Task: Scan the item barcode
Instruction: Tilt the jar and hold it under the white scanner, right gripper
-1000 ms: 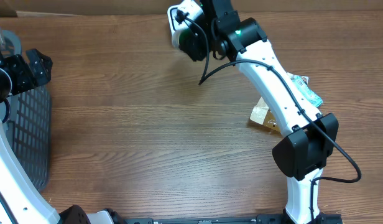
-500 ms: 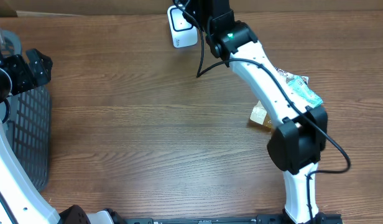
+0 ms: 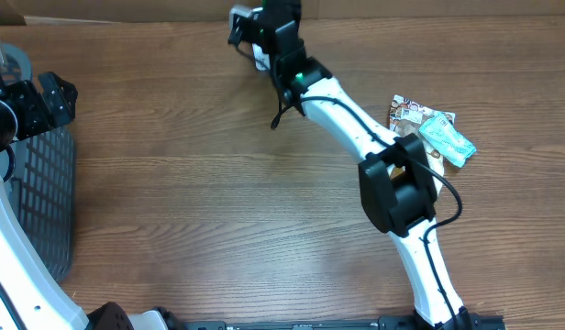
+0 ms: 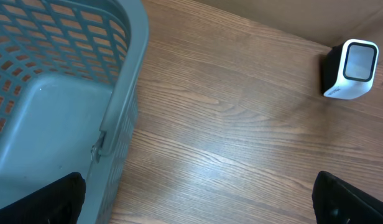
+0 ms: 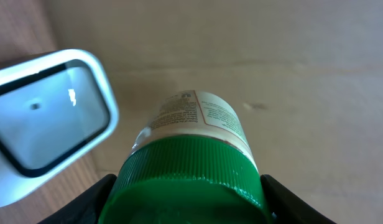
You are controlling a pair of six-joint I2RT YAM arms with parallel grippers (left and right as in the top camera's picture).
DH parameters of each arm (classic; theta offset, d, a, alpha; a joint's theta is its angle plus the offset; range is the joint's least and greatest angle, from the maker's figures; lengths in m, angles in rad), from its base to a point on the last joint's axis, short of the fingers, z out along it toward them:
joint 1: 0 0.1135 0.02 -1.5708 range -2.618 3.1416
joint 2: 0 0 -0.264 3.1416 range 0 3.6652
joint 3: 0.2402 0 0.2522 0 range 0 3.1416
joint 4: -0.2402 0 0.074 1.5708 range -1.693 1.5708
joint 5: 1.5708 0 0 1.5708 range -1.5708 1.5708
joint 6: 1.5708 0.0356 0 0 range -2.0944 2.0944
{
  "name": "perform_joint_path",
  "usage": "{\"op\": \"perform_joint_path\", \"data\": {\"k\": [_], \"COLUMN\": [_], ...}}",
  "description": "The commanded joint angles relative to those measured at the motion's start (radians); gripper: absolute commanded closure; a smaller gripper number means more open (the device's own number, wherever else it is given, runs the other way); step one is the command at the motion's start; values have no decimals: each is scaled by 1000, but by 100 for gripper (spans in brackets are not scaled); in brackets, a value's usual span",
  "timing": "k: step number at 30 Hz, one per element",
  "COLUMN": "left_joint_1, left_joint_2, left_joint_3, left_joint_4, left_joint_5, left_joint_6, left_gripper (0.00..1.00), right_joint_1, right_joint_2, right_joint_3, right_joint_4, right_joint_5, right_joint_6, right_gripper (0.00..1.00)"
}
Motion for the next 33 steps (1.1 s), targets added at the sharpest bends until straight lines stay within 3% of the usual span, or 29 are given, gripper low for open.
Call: {"op": "perform_joint_path", "data": {"k": [1,33], "left_joint_1": [-7,-7], "left_joint_2": [1,1], "left_joint_3": [3,3], "left_joint_4": [3,3], "left_joint_5": [12,12], "left_joint_6": [-13,-13], "left_gripper": [0,0], "right_joint_1": [8,23], "right_joint_2": [19,52], "right_joint_3": [-4,-5], "right_joint_4": [5,75], "right_joint_5": [49,30], "right_joint_6": [-97,-142], "right_gripper": [55,57]}}
